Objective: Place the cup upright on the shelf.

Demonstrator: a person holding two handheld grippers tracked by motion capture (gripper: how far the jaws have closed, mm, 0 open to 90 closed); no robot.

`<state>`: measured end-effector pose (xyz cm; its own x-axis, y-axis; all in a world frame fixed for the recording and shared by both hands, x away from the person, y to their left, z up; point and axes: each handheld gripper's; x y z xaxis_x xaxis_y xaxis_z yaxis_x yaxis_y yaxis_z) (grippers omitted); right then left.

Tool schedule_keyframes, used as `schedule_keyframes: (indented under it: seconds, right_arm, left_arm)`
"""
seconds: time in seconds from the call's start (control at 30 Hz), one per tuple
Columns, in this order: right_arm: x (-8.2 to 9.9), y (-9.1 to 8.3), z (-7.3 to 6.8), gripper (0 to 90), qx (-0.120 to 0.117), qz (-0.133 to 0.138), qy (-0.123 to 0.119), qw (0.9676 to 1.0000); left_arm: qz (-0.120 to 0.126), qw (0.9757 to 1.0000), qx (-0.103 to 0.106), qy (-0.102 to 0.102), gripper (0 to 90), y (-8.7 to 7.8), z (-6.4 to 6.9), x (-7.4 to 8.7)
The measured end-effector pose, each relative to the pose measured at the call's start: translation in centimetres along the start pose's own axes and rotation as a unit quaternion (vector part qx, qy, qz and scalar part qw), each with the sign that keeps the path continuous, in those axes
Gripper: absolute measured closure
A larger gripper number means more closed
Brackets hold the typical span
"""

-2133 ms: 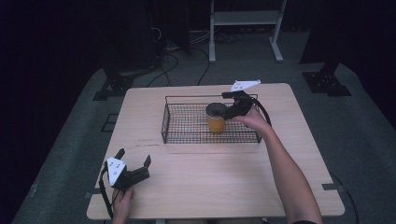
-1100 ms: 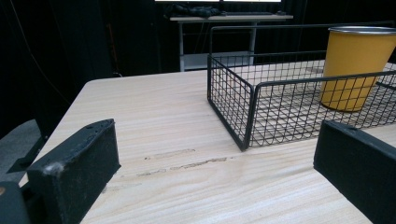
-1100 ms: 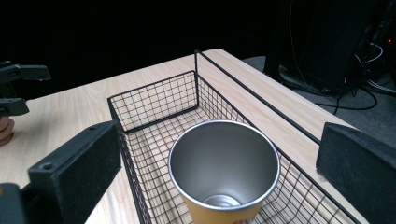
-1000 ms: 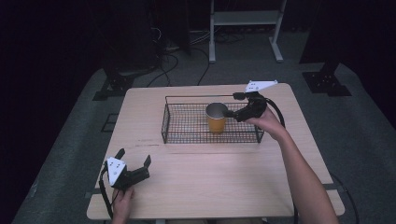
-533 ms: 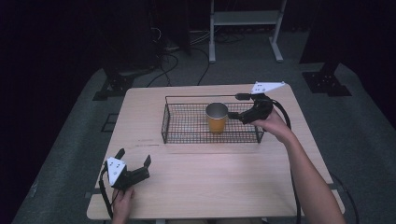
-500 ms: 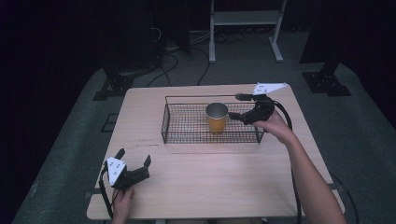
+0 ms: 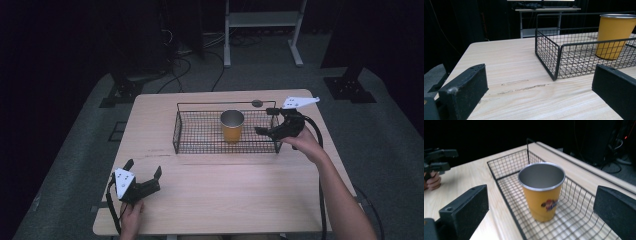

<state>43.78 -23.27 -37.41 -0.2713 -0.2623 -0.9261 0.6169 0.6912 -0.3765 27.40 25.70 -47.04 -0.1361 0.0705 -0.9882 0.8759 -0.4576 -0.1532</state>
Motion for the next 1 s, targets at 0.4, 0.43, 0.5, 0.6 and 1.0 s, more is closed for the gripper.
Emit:
schedule_keyframes:
  seconds: [0.4,0.43,0.5,0.6,1.0]
  right_arm:
    - [1.7,-2.3,0.1,0.0,0.009,0.014,0.008,0.9998]
    - [2.0,-2.6,0.1,0.0,0.006,0.009,0.009,0.9999]
    - [2.1,-2.7,0.1,0.0,0.005,0.009,0.010,0.9999]
    - [2.8,-3.3,-0.1,0.0,0.009,0.015,0.011,0.9998]
    - [4.9,-4.5,-0.4,0.0,0.017,0.012,0.017,0.9996]
  left_arm:
    - [0.000,1.0000,0.000,-0.002,0.0,0.0,0.0,0.0]
    - [0.000,1.0000,0.000,-0.001,0.0,0.0,0.0,0.0]
    - [0.000,1.0000,0.000,-0.001,0.0,0.0,0.0,0.0]
    - [0.000,1.0000,0.000,-0.001,0.0,0.0,0.0,0.0]
    - [-0.001,1.0000,0.000,0.000,0.0,0.0,0.0,0.0]
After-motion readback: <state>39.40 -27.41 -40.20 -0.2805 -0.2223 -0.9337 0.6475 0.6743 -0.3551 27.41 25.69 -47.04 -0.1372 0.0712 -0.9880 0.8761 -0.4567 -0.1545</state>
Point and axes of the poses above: each handheld gripper's, and its own axes: y roughly forward along the jaws, x roughly out of its underside, z roughly to its right, and after that the axes turned 12 degrees about x, right-handed
